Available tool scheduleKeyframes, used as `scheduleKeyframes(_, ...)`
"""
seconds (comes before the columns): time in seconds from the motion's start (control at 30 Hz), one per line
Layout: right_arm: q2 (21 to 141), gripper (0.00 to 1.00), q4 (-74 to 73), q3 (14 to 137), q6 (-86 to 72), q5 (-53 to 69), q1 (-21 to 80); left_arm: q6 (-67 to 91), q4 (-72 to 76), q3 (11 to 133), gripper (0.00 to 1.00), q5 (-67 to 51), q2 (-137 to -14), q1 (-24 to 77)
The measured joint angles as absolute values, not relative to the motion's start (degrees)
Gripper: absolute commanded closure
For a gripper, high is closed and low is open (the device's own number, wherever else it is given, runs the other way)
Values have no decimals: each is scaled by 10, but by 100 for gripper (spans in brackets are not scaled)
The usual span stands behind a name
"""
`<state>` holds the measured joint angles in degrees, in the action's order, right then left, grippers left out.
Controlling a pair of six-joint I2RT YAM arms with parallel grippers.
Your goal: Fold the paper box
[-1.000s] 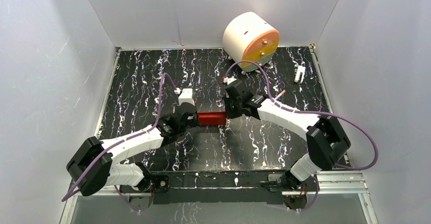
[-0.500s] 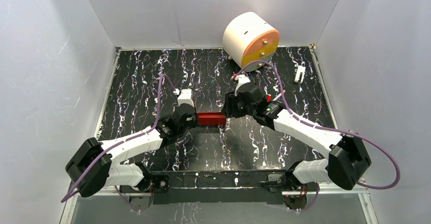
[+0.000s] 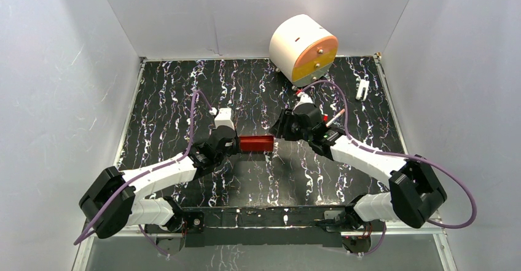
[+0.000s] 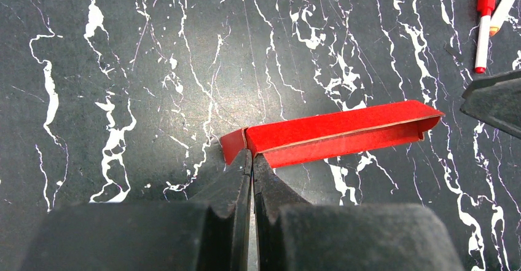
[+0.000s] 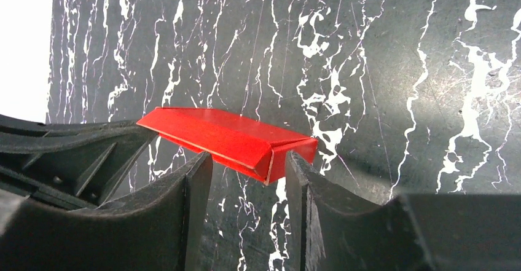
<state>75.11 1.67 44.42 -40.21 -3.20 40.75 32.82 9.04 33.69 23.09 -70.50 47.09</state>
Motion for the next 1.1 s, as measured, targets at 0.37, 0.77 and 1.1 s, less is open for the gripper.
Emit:
scheduleKeyframes(0.37, 787, 57, 71, 413, -440, -25, 393, 328, 97, 334, 100, 231, -705, 471)
scheduleKeyframes(0.77, 796, 59, 175, 349, -454, 37, 387, 328, 107, 334, 100, 231, -712, 470)
scheduleKeyframes(1.1, 796, 51, 294, 277, -435, 57, 389, 331, 113, 334, 100, 231, -716, 470)
